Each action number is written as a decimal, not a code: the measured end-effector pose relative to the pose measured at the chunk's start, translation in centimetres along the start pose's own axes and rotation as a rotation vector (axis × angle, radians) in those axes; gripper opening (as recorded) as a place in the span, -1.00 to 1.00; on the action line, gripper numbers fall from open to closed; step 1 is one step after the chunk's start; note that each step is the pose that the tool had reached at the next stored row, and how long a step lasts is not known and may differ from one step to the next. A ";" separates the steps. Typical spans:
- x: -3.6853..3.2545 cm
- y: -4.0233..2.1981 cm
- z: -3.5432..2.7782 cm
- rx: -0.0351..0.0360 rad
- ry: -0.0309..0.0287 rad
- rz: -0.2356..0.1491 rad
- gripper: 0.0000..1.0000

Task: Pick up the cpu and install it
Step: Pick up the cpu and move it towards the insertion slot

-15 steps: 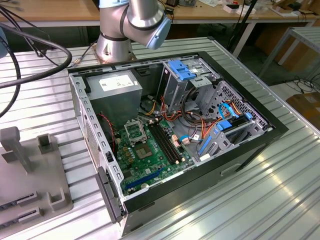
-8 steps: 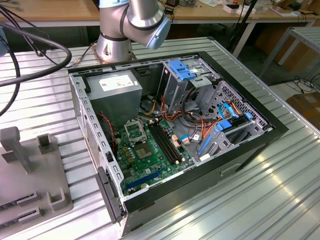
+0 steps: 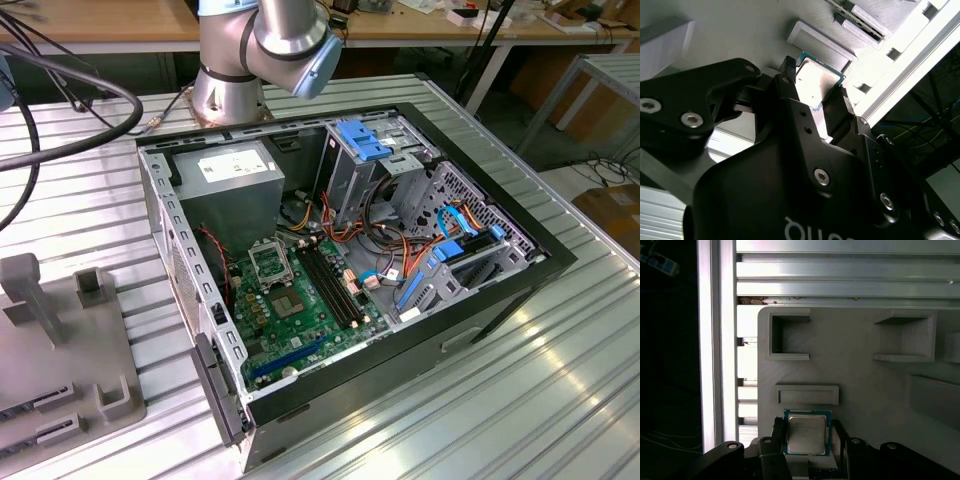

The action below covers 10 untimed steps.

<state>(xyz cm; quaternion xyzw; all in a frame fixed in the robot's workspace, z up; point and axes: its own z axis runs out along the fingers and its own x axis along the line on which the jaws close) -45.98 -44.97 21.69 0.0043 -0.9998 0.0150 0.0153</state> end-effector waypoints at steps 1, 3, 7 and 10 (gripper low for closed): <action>0.00 0.00 -0.01 0.0000 0.0000 0.000 -0.06; 0.00 0.00 -0.04 0.0000 0.0001 0.000 -0.06; 0.00 0.00 -0.11 0.0000 0.0000 0.000 -0.06; 0.01 -0.01 -0.15 0.0000 0.0001 0.000 -0.06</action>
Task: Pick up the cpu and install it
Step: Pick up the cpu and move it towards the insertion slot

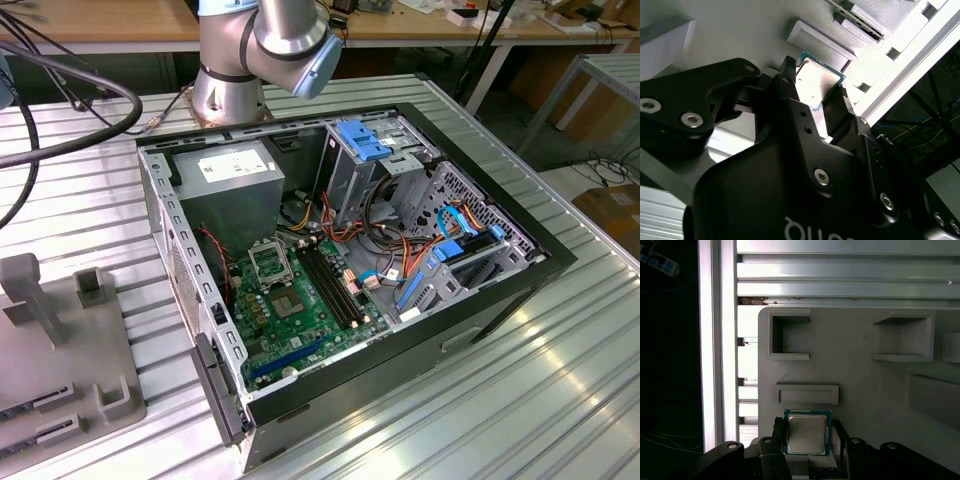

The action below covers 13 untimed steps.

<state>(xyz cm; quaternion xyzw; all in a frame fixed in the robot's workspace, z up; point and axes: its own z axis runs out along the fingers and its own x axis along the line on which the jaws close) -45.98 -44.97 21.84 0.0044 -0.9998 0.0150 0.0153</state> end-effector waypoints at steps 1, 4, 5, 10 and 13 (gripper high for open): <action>0.00 0.00 -0.01 -0.0001 -0.0001 0.000 -0.06; 0.00 0.00 -0.05 0.0000 0.0000 0.000 -0.06; 0.00 0.00 -0.05 -0.0001 -0.0001 0.000 -0.06; 0.00 0.00 -0.15 -0.0001 -0.0001 0.000 -0.06; 0.01 -0.01 -0.20 -0.0001 -0.0001 0.000 -0.06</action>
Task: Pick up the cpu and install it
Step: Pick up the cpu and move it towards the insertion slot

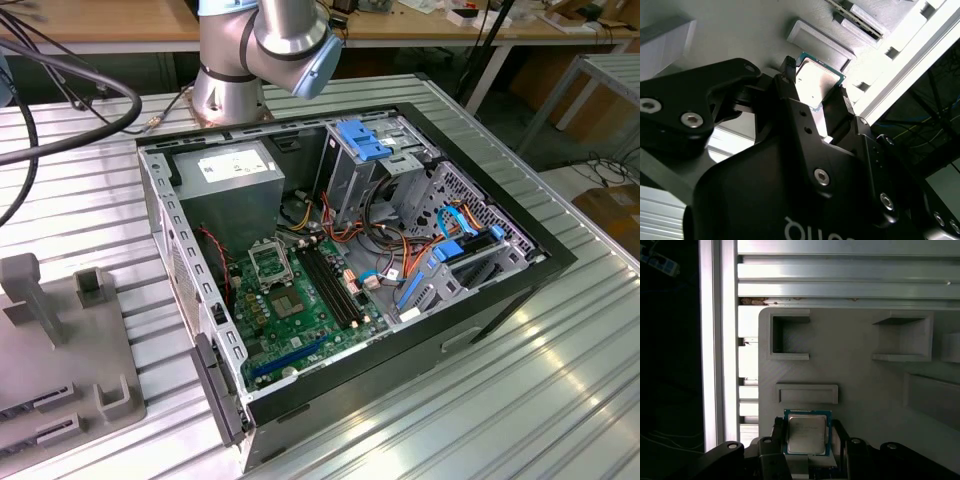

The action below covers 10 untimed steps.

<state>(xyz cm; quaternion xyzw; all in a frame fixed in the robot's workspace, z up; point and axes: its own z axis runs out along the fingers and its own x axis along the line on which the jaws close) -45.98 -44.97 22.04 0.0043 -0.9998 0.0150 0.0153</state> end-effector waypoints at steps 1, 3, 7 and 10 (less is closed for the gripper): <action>0.00 0.00 -0.03 0.0000 0.0001 0.000 -0.06; 0.00 0.00 -0.07 0.0000 0.0001 0.000 -0.06; 0.00 -0.01 -0.15 0.0000 0.0001 0.000 -0.06; 0.01 -0.01 -0.35 0.0000 0.0000 0.000 -0.06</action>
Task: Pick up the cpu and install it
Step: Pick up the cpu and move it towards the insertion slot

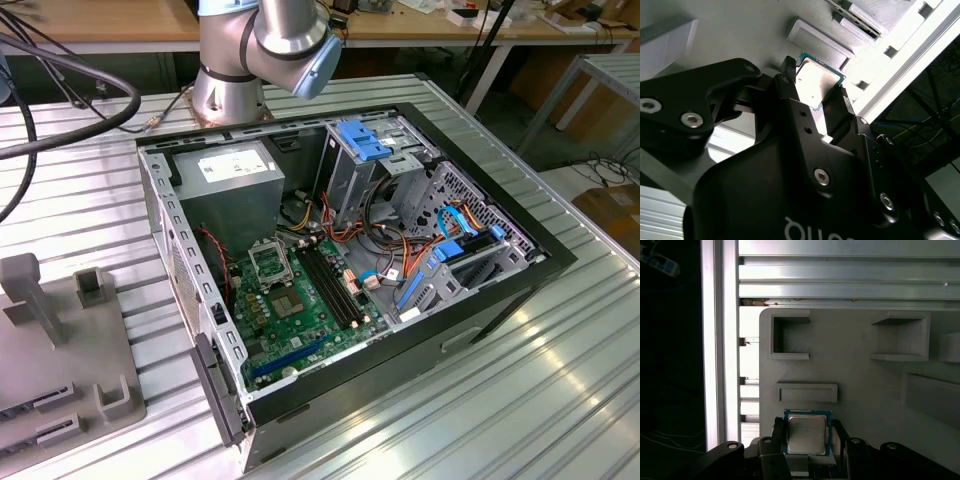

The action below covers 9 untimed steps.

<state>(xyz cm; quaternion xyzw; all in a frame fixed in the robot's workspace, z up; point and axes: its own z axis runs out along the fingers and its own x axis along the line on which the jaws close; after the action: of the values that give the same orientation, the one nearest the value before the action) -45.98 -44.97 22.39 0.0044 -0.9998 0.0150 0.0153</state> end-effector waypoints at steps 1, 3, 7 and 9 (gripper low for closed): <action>0.00 0.00 -0.02 0.0000 0.0000 0.000 -0.06; 0.00 0.00 -0.06 0.0000 0.0001 0.000 -0.06; 0.00 0.00 -0.15 0.0000 0.0000 0.000 -0.06; 0.01 0.00 -0.20 0.0000 0.0000 0.000 -0.06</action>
<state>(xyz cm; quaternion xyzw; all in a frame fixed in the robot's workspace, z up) -45.98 -44.97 22.59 0.0043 -0.9998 0.0150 0.0153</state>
